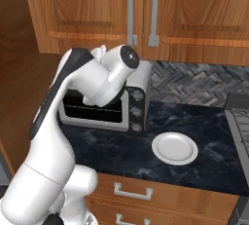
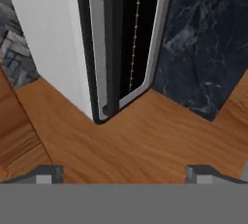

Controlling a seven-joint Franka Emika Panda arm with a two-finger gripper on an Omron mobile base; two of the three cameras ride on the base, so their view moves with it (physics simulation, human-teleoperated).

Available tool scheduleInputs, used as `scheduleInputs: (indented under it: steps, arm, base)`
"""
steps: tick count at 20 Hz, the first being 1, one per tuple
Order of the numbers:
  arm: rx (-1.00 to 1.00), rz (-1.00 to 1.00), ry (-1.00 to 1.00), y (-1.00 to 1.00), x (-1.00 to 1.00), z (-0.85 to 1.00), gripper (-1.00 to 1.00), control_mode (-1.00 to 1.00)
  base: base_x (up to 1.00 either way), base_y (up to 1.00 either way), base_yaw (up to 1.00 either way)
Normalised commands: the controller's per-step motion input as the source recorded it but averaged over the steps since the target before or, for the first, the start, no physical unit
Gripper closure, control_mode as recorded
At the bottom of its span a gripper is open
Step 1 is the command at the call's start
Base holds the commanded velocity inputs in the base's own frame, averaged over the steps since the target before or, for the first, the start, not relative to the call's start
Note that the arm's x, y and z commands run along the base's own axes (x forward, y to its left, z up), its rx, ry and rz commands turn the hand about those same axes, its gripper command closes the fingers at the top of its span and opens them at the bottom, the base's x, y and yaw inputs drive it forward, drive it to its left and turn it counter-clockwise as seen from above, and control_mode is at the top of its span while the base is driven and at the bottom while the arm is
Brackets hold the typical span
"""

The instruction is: Pick up the bagel from the plate, place it on the toaster oven rack, close the door, and set the timer.

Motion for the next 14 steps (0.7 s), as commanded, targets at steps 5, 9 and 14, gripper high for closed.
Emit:
scheduleInputs:
  steps: [5, 9, 14]
  arm:
    - [-0.33, 0.48, 0.0, -0.43, 0.08, -0.53, -1.0, -1.0]
    - [-0.32, 0.46, 0.0, -0.45, 0.0, -0.51, -1.0, -1.0]
    - [-0.31, 0.39, -0.02, -0.21, 0.0, -0.38, -1.0, -1.0]
  base:
    - [0.0, 0.0, 0.0]
    - [0.0, 0.0, 0.0]
    - [0.0, 0.0, 0.0]
